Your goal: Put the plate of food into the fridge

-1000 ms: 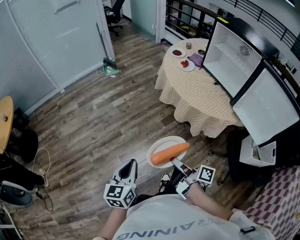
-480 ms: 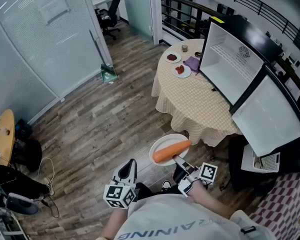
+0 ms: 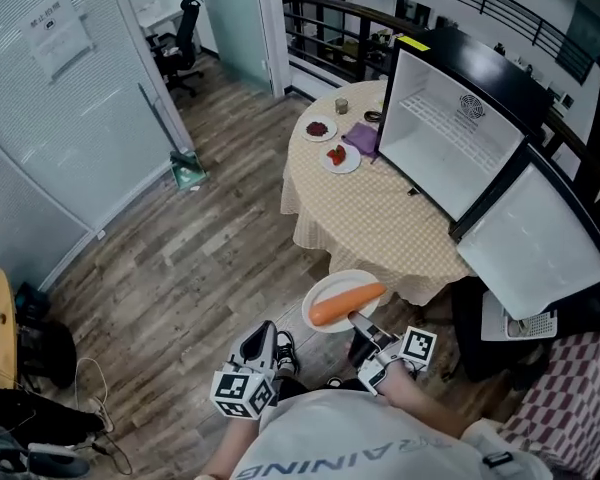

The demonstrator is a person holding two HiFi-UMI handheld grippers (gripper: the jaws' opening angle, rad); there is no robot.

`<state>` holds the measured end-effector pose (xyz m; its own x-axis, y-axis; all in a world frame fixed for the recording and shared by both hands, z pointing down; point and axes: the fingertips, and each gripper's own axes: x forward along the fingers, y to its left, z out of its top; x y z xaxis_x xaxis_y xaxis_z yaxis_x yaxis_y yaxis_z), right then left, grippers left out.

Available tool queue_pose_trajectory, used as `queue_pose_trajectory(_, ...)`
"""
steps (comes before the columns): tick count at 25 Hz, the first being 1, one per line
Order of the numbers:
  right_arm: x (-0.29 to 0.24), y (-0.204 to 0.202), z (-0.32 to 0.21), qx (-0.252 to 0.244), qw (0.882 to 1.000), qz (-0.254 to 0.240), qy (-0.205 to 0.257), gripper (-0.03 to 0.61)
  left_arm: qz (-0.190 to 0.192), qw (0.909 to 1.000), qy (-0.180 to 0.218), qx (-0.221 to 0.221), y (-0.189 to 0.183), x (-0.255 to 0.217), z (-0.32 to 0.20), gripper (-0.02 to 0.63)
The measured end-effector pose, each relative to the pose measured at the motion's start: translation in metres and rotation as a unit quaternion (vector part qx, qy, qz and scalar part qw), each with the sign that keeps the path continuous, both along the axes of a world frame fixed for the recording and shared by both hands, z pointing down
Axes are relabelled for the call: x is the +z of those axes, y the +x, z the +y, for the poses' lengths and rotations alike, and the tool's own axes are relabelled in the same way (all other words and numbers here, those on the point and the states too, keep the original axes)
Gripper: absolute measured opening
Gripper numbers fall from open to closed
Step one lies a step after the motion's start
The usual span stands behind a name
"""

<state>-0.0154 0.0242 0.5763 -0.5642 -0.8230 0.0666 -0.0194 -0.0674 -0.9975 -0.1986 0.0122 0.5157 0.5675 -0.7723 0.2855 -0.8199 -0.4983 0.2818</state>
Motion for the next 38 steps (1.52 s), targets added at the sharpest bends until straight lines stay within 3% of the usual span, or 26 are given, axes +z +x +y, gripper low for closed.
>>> queue_pose_trajectory(12, -0.025, -0.029, -0.126, 0.086, 0.996, 0.002, 0.019, 0.032, 0.006, 0.995, 0.008, 0.1, -0.019, -0.005, -0.157, 0.008)
queue_pose_trajectory(19, -0.025, -0.042, -0.168, 0.137, 0.99, -0.006, 0.018, 0.034, 0.005, 0.989, 0.007, 0.148, -0.028, 0.002, -0.215, 0.008)
queue_pose_trajectory(29, -0.02, -0.004, -0.168, 0.229, 0.973, 0.0, 0.005, 0.033, 0.013, 0.9708, -0.001, 0.24, 0.023, 0.01, -0.252, 0.008)
queue_pose_trajectory(38, -0.018, 0.053, -0.179, 0.285, 0.958, -0.009, 0.005, 0.034, 0.002, 0.9579, -0.003, 0.287, 0.088, 0.005, -0.277, 0.008)
